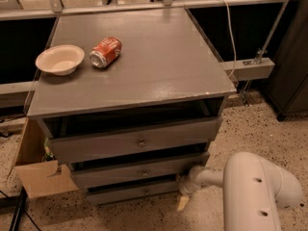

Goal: Open bottom drawer

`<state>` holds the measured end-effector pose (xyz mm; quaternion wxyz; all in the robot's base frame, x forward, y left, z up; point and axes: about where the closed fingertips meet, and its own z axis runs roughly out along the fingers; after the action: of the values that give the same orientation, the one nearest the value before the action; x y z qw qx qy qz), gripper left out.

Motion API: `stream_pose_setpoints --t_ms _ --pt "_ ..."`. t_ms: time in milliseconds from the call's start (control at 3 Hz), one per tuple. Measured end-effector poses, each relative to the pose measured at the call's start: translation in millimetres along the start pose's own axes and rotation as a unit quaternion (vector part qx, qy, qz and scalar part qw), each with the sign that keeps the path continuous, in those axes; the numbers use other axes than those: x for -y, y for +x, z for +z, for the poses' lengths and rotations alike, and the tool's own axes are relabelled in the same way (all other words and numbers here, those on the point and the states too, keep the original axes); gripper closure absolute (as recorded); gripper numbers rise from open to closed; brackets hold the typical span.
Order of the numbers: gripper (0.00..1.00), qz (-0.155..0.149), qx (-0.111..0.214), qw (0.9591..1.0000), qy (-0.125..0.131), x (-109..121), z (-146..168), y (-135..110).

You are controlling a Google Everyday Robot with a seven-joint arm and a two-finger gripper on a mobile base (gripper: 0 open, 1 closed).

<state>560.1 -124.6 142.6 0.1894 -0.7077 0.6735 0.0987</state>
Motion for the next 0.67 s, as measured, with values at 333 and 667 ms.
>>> stream_pose_setpoints --t_ms 333,667 --pt "0.0 0.012 -0.005 0.9998 -0.016 -6.2 -4.0 -0.7" --pt "0.0 0.019 -0.009 0.9995 -0.026 -10.1 -6.8 -1.0"
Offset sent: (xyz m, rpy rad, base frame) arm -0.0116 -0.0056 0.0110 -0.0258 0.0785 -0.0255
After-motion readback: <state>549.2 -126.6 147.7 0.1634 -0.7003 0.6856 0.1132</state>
